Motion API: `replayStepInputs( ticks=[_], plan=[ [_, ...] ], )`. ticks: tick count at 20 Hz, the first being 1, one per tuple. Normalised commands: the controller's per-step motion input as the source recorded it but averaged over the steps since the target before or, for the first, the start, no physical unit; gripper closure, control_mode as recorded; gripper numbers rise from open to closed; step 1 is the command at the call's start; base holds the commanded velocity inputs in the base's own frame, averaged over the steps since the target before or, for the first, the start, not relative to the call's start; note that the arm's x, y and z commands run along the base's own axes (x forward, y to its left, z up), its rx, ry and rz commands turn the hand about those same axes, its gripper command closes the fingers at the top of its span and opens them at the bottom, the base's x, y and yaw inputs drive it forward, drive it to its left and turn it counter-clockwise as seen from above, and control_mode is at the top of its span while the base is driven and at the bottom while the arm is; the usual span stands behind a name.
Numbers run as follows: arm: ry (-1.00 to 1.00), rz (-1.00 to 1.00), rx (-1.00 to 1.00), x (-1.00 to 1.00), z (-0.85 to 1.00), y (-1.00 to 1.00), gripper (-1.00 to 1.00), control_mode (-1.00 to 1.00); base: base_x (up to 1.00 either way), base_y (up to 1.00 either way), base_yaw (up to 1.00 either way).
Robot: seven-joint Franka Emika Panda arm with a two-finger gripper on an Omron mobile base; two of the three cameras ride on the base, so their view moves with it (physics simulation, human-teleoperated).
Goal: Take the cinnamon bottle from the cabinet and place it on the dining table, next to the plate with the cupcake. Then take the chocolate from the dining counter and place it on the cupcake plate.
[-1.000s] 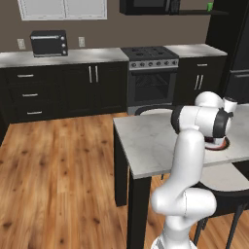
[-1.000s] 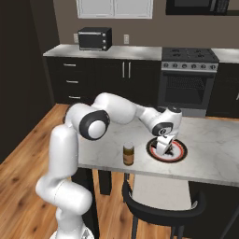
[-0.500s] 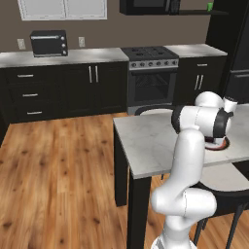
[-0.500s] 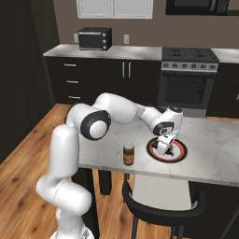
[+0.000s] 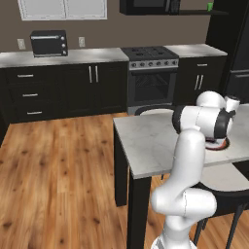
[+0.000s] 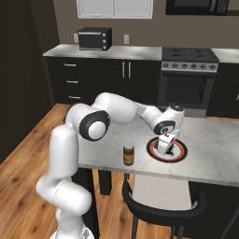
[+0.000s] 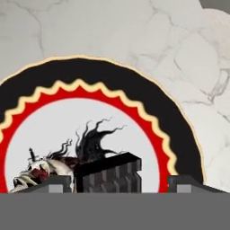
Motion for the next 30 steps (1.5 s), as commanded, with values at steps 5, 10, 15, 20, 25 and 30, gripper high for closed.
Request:
replayStepInputs(
  ticks=[5,10,15,20,25,30],
  plan=[
    [0.0,-0.01,0.0,-0.02,0.37,0.16,-1.0,-1.0,0.0,0.0,0.0],
    [0.0,0.0,0.0,-0.16,0.56,0.31,-1.0,-1.0,0.0,0.0,0.0],
    [-0.03,0.0,-0.1,-0.32,0.65,0.7,-1.0,-1.0,0.0,0.0,0.0],
    [-0.09,0.0,-0.3,-0.39,0.95,0.98,-1.0,-1.0,0.0,0.0,0.0],
    [-0.06,0.03,-0.34,-0.23,0.92,1.0,-1.0,-1.0,0.0,0.0,0.0],
    [-0.03,0.08,-0.32,-0.1,0.38,1.0,-1.0,-1.0,0.0,0.0,0.0]
  ],
)
